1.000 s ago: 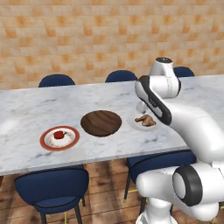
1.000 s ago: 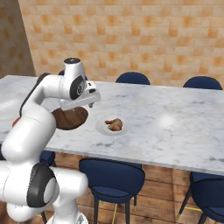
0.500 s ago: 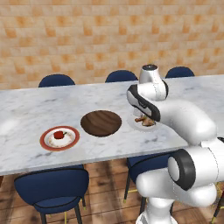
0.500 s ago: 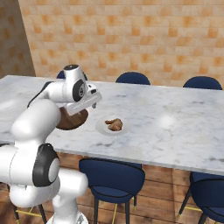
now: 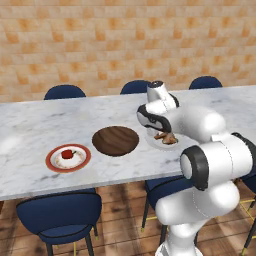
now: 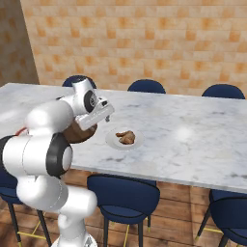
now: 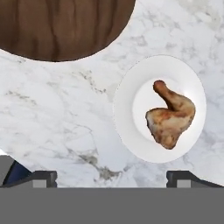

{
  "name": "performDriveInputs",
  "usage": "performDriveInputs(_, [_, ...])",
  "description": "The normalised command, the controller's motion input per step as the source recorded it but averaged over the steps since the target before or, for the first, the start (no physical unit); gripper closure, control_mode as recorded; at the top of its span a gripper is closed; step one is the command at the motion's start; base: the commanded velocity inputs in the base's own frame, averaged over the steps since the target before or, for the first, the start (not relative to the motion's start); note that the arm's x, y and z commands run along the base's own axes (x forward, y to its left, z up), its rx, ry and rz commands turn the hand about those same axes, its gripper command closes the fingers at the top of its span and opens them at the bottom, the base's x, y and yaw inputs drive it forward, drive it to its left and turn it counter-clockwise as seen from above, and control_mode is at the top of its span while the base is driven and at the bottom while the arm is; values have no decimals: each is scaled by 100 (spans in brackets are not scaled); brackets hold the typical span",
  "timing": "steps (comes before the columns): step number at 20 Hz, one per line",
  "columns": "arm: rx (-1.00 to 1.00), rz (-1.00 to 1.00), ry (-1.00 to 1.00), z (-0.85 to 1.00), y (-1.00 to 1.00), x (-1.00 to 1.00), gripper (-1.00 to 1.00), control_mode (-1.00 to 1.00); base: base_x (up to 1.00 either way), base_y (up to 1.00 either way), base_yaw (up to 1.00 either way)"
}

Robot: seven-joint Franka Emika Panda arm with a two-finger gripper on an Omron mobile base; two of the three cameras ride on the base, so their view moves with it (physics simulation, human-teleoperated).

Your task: Pick the chicken drumstick and bell pepper from their plates and place them in the bowl. Then put the bowl in the fridge.

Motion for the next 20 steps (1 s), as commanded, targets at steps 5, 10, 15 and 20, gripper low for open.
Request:
performDriveInputs(5, [-4, 0, 5, -37, -11, 40, -100, -100, 0, 0, 0])
performDriveInputs(10, [0, 0, 1, -38, -18, 36, -100, -100, 0, 0, 0])
performDriveInputs(15, [0, 0, -1, -37, -14, 42, -100, -100, 0, 0, 0])
performDriveInputs(20, [0, 0, -1, -35, -5, 43, -100, -100, 0, 0, 0])
